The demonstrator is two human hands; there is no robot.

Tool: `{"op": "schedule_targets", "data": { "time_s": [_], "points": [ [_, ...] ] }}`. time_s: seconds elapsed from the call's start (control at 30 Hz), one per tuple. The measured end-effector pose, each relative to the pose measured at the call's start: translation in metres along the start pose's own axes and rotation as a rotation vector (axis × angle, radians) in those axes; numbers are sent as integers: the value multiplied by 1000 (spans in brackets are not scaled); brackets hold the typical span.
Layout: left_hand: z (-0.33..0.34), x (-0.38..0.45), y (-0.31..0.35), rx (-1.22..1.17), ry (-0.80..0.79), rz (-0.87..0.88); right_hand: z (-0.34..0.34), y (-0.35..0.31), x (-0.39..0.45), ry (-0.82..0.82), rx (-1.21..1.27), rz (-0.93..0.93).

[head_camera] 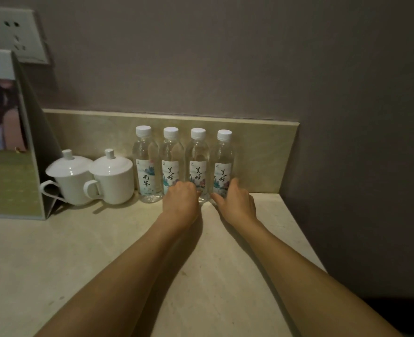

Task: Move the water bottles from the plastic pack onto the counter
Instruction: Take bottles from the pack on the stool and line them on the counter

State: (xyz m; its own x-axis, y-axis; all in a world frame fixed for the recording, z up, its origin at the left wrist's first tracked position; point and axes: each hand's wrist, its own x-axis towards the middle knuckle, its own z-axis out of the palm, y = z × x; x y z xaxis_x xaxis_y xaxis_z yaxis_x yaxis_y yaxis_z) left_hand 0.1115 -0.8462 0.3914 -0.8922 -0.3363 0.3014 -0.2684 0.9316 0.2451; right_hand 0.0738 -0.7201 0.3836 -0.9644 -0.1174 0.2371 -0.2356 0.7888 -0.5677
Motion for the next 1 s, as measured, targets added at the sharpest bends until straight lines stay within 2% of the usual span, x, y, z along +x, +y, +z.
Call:
{"op": "schedule_targets", "data": {
  "time_s": [0.23, 0.5, 0.73, 0.87, 1.0],
  "points": [
    [2, 3, -9, -94, -34, 25, -1, 3, 1, -6, 10, -26],
    [-2, 6, -12, -69, -62, 48, -1, 3, 1, 3, 6, -34],
    [-6, 1, -11, -70, -47, 46, -2, -1, -2, 10, 8, -5],
    [-11, -9, -6, -66, 35, 50, -3, -6, -6, 6, 4, 39],
    [-17, -22, 3, -143, 27, 74, -14, -7, -19, -35, 29, 63]
  ]
}}
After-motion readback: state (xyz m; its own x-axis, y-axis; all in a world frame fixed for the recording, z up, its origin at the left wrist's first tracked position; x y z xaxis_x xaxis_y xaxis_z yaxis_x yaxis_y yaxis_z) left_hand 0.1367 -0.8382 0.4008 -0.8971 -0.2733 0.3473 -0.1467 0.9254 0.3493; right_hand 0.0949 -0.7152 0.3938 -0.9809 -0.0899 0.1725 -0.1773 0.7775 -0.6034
